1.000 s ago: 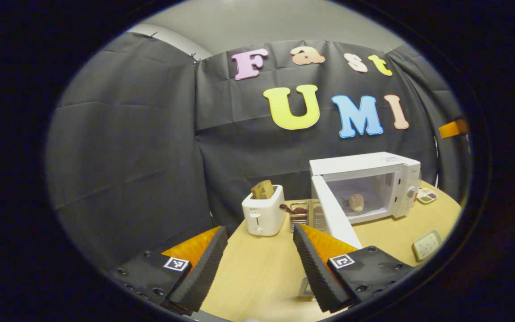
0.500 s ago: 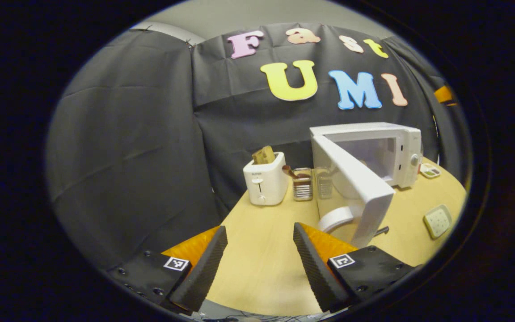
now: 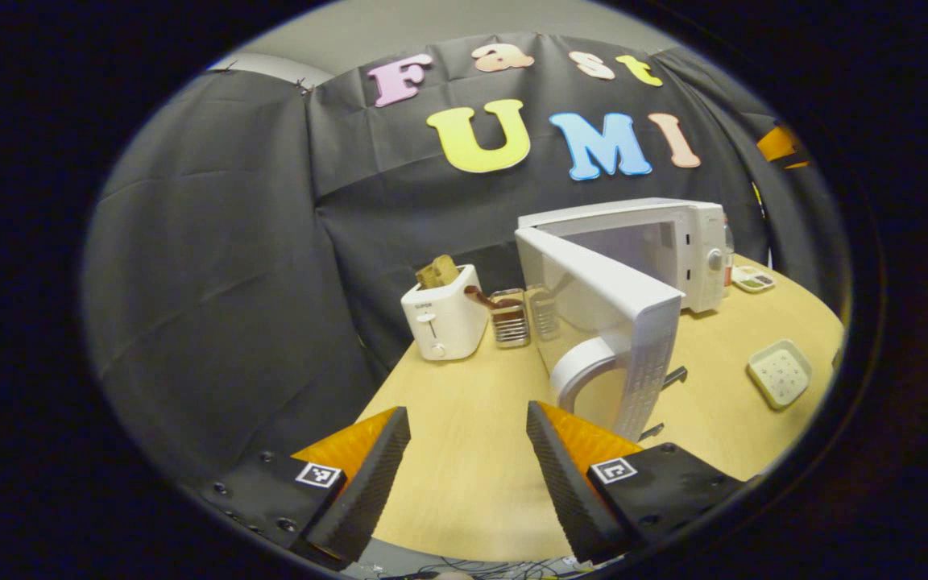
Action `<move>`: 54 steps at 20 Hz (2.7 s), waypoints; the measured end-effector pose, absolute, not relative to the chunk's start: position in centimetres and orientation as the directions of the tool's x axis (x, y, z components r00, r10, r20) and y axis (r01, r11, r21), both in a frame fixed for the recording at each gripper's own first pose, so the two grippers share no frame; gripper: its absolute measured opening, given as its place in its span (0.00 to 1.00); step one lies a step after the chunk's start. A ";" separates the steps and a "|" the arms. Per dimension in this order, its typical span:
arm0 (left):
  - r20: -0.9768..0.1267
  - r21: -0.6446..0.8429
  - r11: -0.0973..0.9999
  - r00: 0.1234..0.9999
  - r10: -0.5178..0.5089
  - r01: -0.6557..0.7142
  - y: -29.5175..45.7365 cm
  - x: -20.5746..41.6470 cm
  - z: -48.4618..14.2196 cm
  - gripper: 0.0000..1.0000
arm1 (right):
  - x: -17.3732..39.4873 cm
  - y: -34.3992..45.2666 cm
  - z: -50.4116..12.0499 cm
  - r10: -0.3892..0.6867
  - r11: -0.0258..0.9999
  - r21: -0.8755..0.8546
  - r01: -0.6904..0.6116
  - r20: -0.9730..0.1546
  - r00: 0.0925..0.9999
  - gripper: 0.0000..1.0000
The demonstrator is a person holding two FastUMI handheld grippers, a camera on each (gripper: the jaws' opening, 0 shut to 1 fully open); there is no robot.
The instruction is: Open the microwave oven with the left hand, put the food in, and close the microwave oven.
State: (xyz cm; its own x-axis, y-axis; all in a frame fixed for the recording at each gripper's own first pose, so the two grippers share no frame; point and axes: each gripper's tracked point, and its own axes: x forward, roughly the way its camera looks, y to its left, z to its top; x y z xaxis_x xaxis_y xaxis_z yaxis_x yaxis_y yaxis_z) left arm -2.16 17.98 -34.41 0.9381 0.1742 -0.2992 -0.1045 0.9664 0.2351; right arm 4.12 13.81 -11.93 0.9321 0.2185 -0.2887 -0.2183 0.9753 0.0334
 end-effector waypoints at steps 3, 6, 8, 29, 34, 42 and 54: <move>-0.305 0.218 0.974 0.944 0.126 -0.060 13.3 -1.5 -34.4 0.96 | 3.9 11.4 -11.9 0.201 0.979 0.037 -0.199 -0.287 0.937 0.98; -0.300 0.225 0.974 0.952 0.060 0.009 7.2 -0.3 -34.1 0.96 | 3.8 8.2 -11.8 0.183 0.983 0.041 -0.179 -0.294 0.938 0.98; -0.289 0.233 0.971 0.957 0.016 0.054 3.2 0.9 -33.8 0.95 | 4.1 5.7 -11.8 0.168 0.986 0.032 -0.166 -0.301 0.939 0.98; -0.233 0.229 0.955 0.963 -0.133 0.187 -14.3 15.9 -32.7 0.94 | 5.5 -8.2 -14.2 0.035 0.999 0.006 -0.035 -0.378 0.925 0.98; -0.228 0.197 0.963 0.964 -0.135 0.182 -15.8 19.4 -32.7 1.00 | 6.4 -8.7 -14.3 0.028 1.000 0.011 -0.026 -0.395 0.918 0.98; -0.208 0.162 0.981 0.976 -0.068 0.103 -16.2 25.0 -32.3 0.98 | 7.1 -9.0 -14.0 0.023 1.000 0.023 -0.015 -0.399 0.917 0.98; -0.231 0.149 0.982 0.970 -0.082 0.118 -16.6 23.5 -32.7 0.95 | 7.5 -9.2 -14.6 0.023 0.999 0.041 -0.007 -0.410 0.912 0.98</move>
State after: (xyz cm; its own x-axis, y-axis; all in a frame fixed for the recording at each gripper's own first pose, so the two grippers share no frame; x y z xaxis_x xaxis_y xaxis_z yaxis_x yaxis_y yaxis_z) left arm 23.50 -16.56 -32.69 0.9696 -0.0816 -0.2306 0.1180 0.9817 0.1491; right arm 7.48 -9.18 -14.57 0.9117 0.0230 -0.4101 -0.0067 0.9991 0.0412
